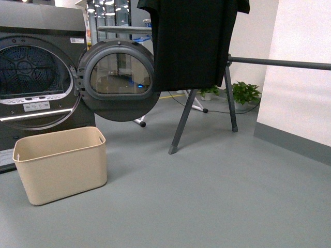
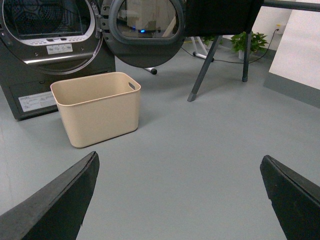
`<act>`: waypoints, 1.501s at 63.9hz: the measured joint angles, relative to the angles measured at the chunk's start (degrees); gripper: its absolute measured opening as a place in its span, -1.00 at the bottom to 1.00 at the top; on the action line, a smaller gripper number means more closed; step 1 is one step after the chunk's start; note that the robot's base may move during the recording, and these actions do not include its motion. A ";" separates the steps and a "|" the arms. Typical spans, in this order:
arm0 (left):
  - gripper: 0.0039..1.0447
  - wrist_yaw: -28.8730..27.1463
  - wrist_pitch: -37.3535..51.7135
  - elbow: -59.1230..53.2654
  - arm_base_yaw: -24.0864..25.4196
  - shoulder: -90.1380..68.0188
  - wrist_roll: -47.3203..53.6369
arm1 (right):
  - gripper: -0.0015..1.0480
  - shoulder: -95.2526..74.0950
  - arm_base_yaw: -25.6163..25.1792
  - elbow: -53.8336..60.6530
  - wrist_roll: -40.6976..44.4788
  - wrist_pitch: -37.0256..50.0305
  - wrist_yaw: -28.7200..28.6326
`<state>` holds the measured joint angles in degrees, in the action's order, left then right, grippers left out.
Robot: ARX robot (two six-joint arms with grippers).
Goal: Move hamper under clothes hanger
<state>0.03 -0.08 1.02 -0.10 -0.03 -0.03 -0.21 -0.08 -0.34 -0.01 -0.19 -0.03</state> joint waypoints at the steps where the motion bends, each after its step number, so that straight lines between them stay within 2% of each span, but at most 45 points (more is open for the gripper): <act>1: 0.88 -0.02 0.00 0.00 0.00 0.00 0.00 | 0.85 0.00 0.00 0.00 0.02 0.02 -0.02; 96: 0.88 -0.02 0.00 0.00 0.00 0.00 0.02 | 0.85 0.00 0.02 0.00 0.00 0.04 -0.09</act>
<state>0.01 -0.08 1.02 -0.10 -0.03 -0.01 -0.21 -0.05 -0.34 -0.01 -0.14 -0.12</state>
